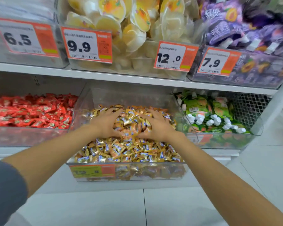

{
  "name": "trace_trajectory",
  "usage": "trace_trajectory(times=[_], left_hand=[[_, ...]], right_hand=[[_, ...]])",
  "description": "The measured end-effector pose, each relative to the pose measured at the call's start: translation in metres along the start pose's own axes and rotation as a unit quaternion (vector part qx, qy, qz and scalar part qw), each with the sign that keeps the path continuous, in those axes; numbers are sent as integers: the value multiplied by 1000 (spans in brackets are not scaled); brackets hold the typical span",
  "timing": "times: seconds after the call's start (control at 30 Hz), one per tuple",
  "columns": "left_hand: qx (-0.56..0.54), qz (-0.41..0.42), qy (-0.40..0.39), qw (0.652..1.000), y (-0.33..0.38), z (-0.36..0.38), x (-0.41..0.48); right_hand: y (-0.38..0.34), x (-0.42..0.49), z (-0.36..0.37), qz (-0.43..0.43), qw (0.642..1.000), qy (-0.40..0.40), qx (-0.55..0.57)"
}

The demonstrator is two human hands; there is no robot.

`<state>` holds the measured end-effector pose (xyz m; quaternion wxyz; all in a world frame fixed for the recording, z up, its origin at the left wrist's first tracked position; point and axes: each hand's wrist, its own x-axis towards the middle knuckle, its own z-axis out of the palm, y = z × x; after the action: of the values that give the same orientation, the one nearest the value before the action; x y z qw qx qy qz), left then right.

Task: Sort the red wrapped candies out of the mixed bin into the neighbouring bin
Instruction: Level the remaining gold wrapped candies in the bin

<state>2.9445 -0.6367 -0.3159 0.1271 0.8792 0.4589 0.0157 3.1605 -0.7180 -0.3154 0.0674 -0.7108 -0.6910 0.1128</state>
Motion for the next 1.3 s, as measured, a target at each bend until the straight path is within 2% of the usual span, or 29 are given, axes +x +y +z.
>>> trace_trajectory(times=[0.07, 0.17, 0.37, 0.5, 0.57, 0.63, 0.7, 0.73, 0.87, 1.0, 1.1, 1.3], left_hand=[[-40, -10, 14, 999, -10, -13, 2], [-65, 11, 33, 997, -17, -29, -11], [-149, 59, 64, 985, -5, -51, -60], [-228, 98, 10, 969, -1, -39, -110], [-180, 114, -34, 976, 3, -28, -133], [-41, 130, -61, 989, 8, -16, -143], [73, 121, -51, 989, 10, -9, -142], [87, 111, -47, 989, 10, -8, -140], [69, 102, -64, 990, 4, -13, -127], [103, 92, -4, 990, -6, -26, -106], [84, 78, 38, 993, -11, -36, -79], [65, 40, 52, 996, -20, -26, -32]], right_hand=[[7, 9, -7, 41, 998, 32, 38], [19, -1, -23, 66, 992, 38, 97], [11, -57, -48, 10, 986, 24, 163], [-3, -100, -49, -15, 983, 28, 178], [-9, -123, -42, -15, 983, -29, 181], [-12, -138, -27, 0, 991, -90, 98], [-9, -141, -13, 17, 995, -92, -23], [-9, -140, -10, 23, 995, -80, -59], [-11, -132, -15, 17, 993, -87, -72], [-8, -107, -30, -6, 994, -44, -105], [3, -82, -44, 2, 996, -6, -85], [22, -36, -39, 20, 998, 5, -67]])
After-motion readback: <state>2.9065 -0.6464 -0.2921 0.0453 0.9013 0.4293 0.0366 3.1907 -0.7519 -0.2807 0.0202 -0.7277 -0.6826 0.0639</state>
